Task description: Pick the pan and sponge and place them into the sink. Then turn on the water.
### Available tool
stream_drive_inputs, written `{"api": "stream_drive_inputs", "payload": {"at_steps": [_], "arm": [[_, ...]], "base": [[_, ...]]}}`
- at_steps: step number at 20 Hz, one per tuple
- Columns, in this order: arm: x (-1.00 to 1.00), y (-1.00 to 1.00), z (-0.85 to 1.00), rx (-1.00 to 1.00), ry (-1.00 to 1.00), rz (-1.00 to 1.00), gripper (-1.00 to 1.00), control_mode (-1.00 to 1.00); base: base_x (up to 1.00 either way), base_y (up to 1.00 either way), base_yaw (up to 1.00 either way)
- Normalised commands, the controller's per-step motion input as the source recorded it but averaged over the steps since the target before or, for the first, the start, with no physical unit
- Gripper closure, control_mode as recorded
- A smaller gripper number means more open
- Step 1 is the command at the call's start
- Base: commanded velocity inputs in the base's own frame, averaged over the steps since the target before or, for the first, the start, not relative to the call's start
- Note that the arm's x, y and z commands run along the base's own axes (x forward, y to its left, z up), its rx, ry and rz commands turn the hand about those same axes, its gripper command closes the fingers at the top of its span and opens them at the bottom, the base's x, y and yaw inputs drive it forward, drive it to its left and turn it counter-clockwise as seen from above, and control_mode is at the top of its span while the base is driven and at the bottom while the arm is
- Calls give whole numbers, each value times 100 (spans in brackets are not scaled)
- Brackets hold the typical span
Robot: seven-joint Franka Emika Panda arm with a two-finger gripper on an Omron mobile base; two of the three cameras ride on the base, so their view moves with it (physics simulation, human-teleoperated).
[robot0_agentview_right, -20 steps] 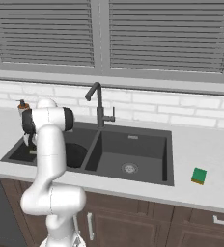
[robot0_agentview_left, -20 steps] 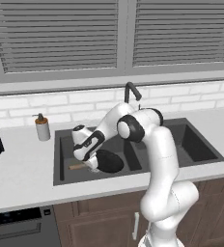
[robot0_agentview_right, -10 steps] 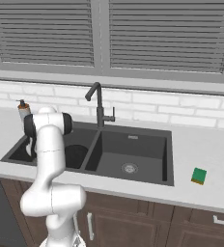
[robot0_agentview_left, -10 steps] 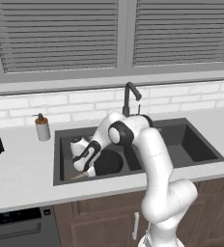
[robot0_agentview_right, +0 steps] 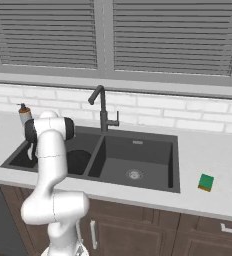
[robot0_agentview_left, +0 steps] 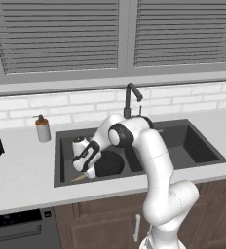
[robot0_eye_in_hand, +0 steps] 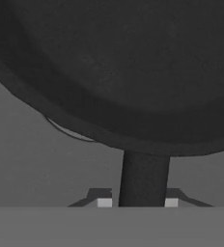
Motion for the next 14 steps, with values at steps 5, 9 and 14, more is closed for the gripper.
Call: {"api": "stream_drive_inputs", "payload": {"at_steps": [5, 9, 14], "arm": [[10, -2, 0, 2, 0, 1, -100, -100], [1, 0, 16, 3, -4, 0, -100, -100], [-1, -7, 74, 0, -4, 0, -100, -100]], "base": [[0, 0, 0], [0, 0, 0], [0, 0, 0]]}}
